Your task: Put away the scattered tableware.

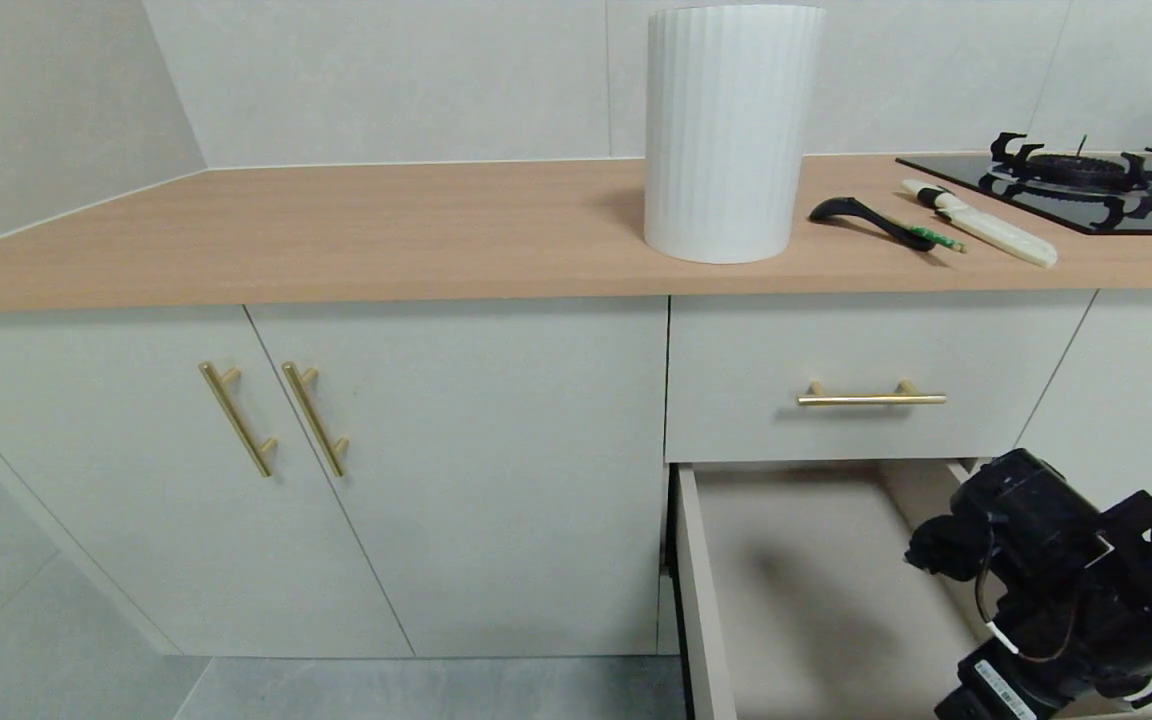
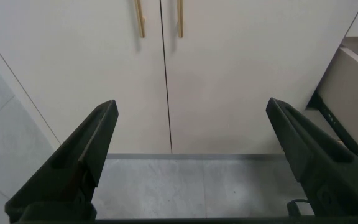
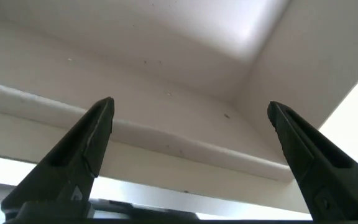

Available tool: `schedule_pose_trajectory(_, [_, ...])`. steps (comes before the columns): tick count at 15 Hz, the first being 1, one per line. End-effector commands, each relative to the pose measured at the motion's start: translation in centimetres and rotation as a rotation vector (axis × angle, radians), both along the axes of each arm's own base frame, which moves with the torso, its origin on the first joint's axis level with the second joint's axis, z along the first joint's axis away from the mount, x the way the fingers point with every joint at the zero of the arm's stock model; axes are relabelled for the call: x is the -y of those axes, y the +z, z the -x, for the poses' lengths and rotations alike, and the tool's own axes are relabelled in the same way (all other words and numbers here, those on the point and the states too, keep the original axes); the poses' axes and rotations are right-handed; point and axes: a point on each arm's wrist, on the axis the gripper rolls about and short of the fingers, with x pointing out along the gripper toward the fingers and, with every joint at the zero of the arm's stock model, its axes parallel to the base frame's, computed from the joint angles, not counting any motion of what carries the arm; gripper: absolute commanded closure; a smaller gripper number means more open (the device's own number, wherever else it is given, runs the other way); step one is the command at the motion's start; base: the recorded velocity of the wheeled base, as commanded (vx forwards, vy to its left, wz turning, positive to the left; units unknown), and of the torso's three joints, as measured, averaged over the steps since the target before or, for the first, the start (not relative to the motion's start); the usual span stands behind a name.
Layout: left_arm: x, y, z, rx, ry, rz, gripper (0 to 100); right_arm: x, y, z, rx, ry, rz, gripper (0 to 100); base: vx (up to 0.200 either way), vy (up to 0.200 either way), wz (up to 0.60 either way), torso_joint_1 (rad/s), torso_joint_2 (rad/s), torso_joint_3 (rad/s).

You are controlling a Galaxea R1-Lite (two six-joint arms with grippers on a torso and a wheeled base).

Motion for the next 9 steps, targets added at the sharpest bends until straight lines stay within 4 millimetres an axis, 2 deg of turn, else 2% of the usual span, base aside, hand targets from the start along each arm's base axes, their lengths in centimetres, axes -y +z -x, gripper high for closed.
schedule_pose_trajectory(1, [0.0, 0.0, 0.0, -0.001, 0.001, 0.000, 0, -0.2, 0.0, 0.6, -0.042, 0.033, 0.024, 0, 0.000, 0.000, 0.00, 0.000, 0.00, 0.000])
schedule_pose_trajectory(5, [0.0, 0.0, 0.0, -0.001, 0.001, 0.000, 0, -0.1, -0.2, 1.8, -0.145, 0.087, 0.086, 0, 0.000, 0.000, 0.00, 0.000, 0.00, 0.000])
schedule_pose_trajectory(9, [0.0, 0.0, 0.0, -0.001, -0.001, 0.000, 0, -0.2, 0.0, 1.6, -0.136, 0.088, 0.084, 0, 0.000, 0.000, 0.00, 0.000, 0.00, 0.000])
